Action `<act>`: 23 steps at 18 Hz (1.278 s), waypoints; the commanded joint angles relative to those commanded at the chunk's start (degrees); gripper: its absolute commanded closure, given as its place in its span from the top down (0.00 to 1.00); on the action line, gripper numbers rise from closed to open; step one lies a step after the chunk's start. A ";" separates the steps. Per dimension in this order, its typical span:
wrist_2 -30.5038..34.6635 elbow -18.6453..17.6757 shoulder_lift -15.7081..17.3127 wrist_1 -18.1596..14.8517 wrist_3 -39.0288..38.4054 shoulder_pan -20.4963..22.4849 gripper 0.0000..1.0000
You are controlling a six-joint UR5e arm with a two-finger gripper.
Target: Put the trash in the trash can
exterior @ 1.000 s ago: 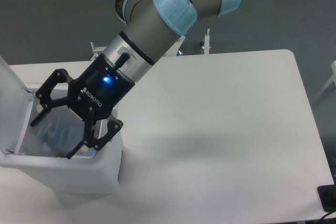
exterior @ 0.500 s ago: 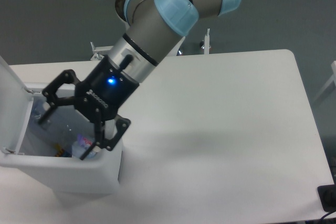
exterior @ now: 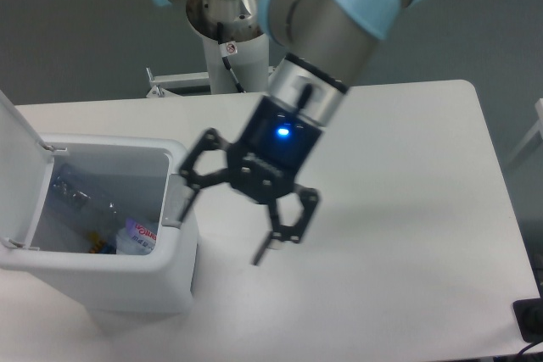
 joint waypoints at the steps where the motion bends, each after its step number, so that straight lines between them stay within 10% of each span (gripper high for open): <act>1: 2.89 -0.09 -0.96 -0.09 1.06 1.06 1.00; 8: 12.13 -0.27 -4.75 -0.79 5.55 6.26 1.00; 14: 34.96 0.08 -5.71 -7.46 19.42 7.57 1.00; 23: 47.56 -0.71 -7.39 -12.75 39.21 7.84 1.00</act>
